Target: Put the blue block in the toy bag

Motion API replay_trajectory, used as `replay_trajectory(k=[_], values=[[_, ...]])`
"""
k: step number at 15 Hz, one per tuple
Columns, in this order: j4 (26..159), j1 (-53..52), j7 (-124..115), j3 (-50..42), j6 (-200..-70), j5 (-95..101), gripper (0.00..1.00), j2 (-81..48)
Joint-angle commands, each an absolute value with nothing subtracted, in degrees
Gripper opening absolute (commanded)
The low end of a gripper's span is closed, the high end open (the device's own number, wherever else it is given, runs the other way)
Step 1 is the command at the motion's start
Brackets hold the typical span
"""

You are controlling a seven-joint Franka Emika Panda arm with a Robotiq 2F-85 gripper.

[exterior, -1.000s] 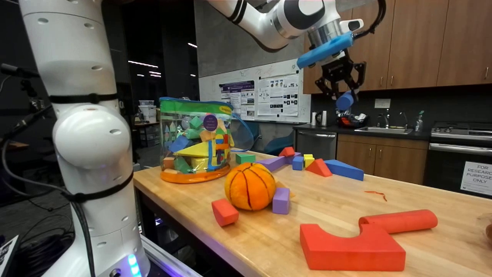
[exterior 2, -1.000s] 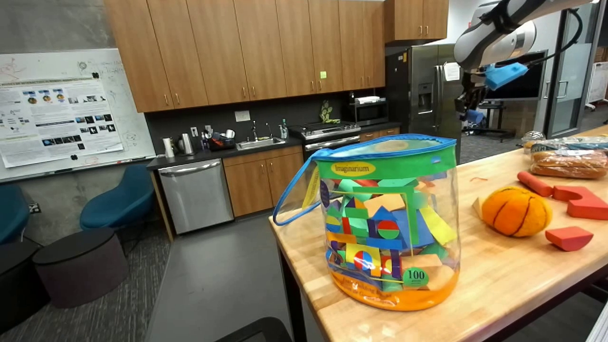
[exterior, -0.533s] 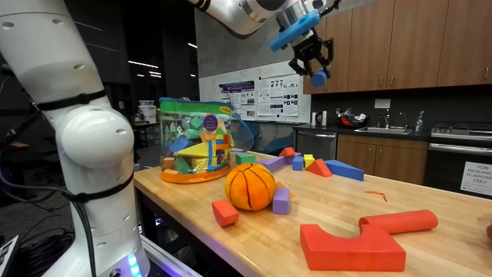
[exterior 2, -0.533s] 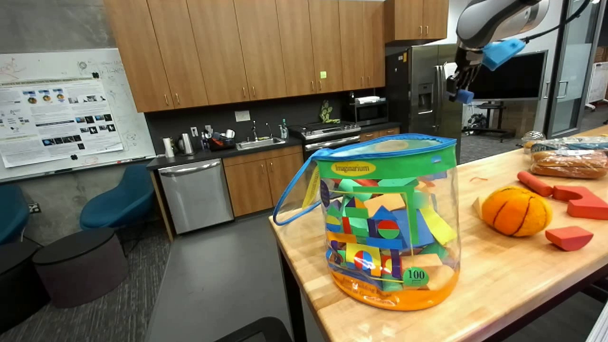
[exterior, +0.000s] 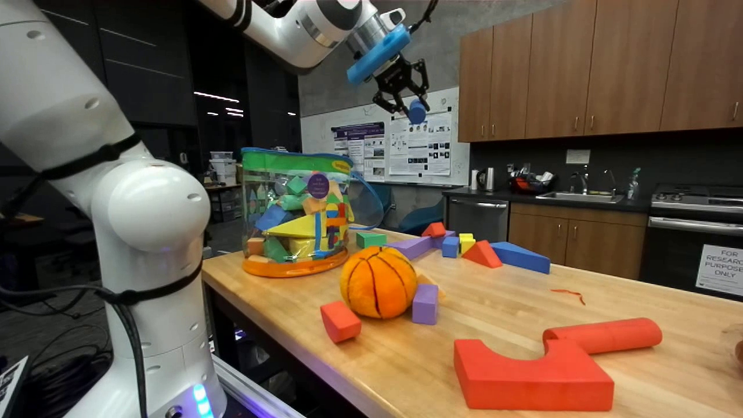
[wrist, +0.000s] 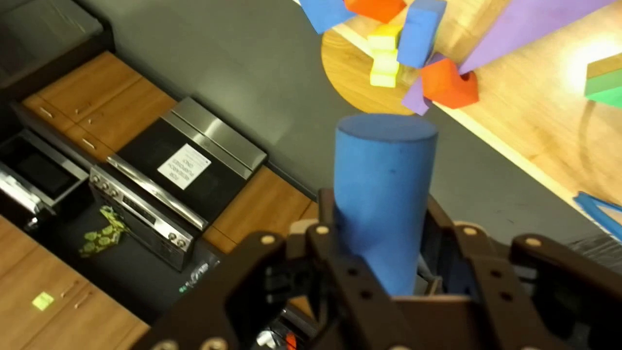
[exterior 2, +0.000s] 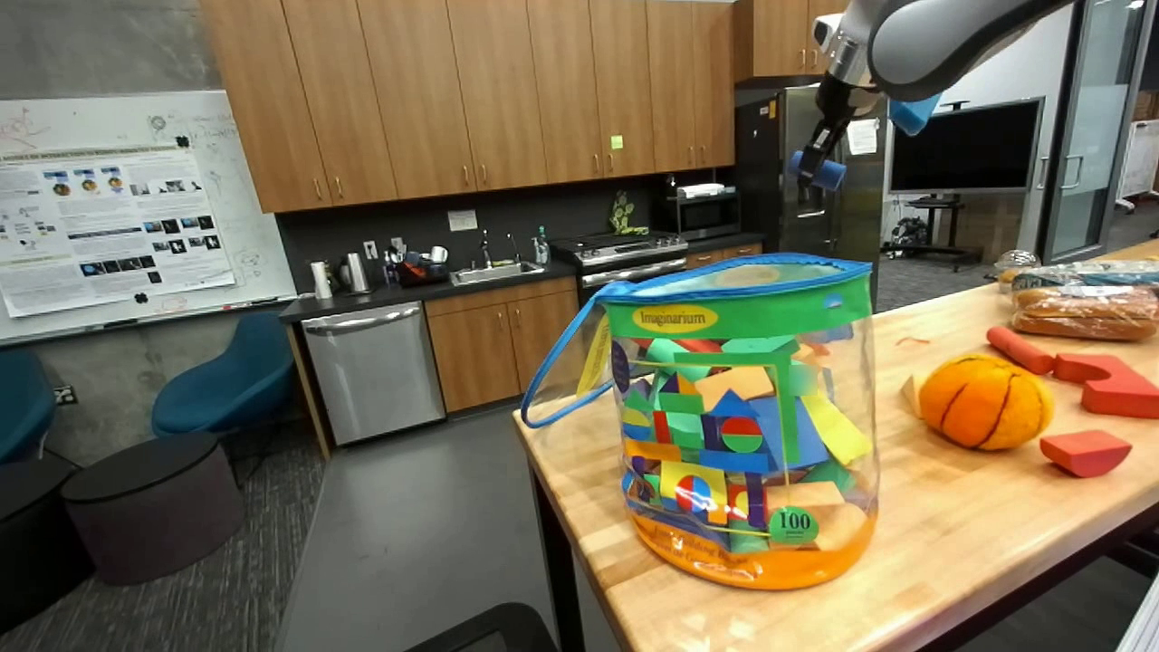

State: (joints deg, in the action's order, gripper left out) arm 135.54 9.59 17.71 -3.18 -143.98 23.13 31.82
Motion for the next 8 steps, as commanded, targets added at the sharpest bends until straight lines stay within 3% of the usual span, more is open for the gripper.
replay_trajectory(k=[1,8], values=[[142.05,7.05,16.61,-0.23,-148.07,26.2,0.16,37.52],[150.41,0.01,18.78,2.16,-157.28,25.27,0.16,42.98]])
